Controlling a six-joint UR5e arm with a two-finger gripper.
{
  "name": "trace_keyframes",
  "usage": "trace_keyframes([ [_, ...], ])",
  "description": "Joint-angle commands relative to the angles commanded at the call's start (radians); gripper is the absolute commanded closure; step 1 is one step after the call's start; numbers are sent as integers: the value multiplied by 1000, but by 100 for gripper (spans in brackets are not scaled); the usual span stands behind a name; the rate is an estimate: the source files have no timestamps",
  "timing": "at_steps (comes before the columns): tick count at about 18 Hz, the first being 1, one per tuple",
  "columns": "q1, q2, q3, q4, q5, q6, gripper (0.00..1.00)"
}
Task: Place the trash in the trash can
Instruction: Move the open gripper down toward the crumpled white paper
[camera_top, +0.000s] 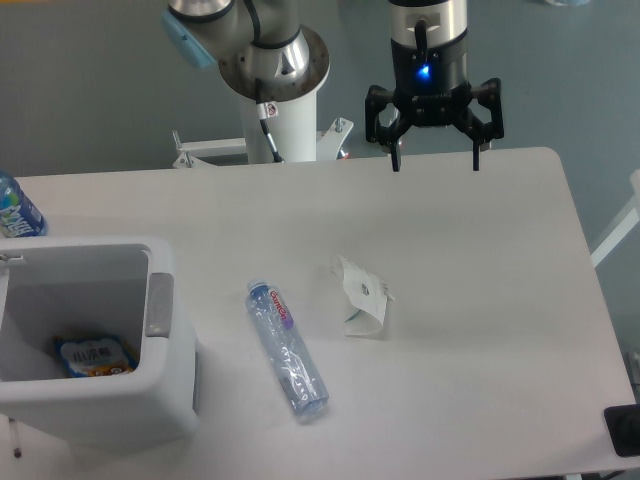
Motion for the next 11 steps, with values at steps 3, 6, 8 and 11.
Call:
trace_keyframes([
  [3, -3, -2, 0, 0, 0, -2, 0],
  [6, -3, 0, -17, 6, -3, -2, 0],
  [8, -5, -6, -24, 9, -3, -3, 0],
  [11, -6, -20, -61, 29, -6, -5, 0],
])
